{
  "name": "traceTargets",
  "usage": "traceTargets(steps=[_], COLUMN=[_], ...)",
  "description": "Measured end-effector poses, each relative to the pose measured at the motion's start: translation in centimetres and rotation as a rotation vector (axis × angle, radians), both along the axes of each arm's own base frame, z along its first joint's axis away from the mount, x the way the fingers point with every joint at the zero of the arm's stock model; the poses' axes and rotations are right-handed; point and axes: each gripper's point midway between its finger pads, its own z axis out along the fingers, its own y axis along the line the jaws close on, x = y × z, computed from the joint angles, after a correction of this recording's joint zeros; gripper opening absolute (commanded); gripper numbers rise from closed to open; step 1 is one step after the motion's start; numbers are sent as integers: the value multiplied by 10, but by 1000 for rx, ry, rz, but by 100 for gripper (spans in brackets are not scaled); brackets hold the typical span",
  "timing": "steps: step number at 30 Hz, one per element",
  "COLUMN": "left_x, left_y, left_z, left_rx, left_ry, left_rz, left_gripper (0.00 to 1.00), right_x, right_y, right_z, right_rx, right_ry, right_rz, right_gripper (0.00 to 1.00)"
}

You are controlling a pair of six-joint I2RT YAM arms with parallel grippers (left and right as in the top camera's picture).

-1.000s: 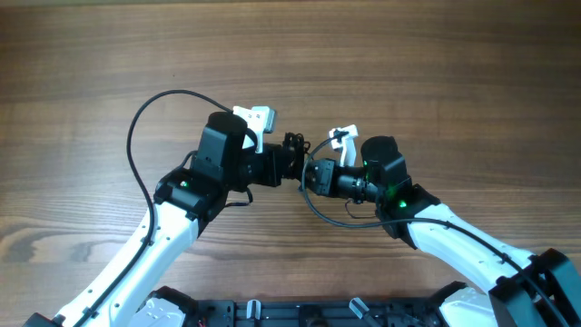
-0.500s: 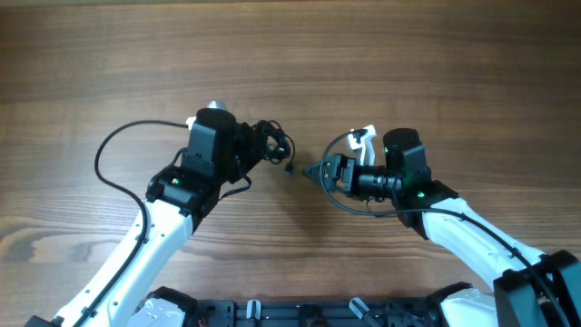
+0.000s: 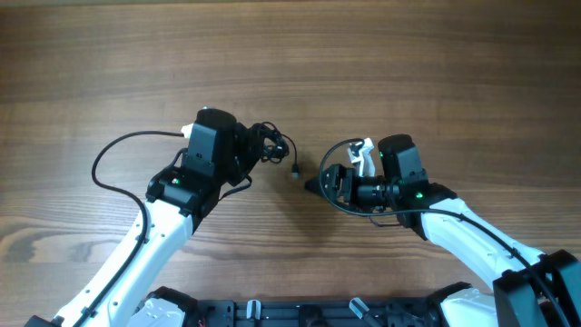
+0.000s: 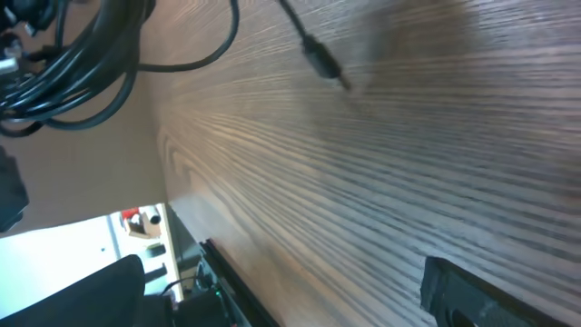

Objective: Untangle cables

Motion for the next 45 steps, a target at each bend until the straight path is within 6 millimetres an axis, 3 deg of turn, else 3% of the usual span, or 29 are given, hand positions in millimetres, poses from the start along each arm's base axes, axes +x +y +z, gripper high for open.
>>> traceTargets(steps=[11,12,14,18,32,33,34,35,36,38,39,41,43,45], left_x=[-9,-13,-21,-44,-45,-45,-45,-45,-45,-42,-41,-36,-32,-21], left_y=[-4,-1,4,19,23,23,23,24,24,30,35,45,49,47], left_z=[-6,-10,-19,-38,-40,-40,-40,-40,-40,-41,-41,-41,-40,-33], left_rx=[-77,-83,-104,-158,-216,-217,-217,-213,-215,-192,-164,-98,-51,-2], left_ry=[90,127,205,400,449,449,448,445,447,424,405,354,313,232], left_rz=[48,74,149,381,501,503,504,506,510,534,541,541,505,427], left_gripper=[4,5,19,4,4,15,35,48,58,69,70,63,54,53], right_x=[-2,-1,0,2,9,9,9,9,8,9,9,10,12,13], right_y=[-10,-10,-12,-14,-20,-20,-20,-20,-19,-20,-20,-21,-22,-23], right_z=[-14,-15,-16,-18,-23,-24,-25,-25,-26,-28,-29,-30,-31,-32], right_rx=[-72,-77,-87,-103,-150,-156,-163,-170,-175,-196,-204,-219,-231,-237], right_ry=[39,38,35,30,10,8,5,1,-2,-10,-13,-17,-22,-24], right_rz=[-41,-45,-52,-65,-103,-105,-105,-105,-105,-111,-115,-125,-133,-138], right_gripper=[100,100,100,100,100,100,100,100,100,100,100,100,100,100])
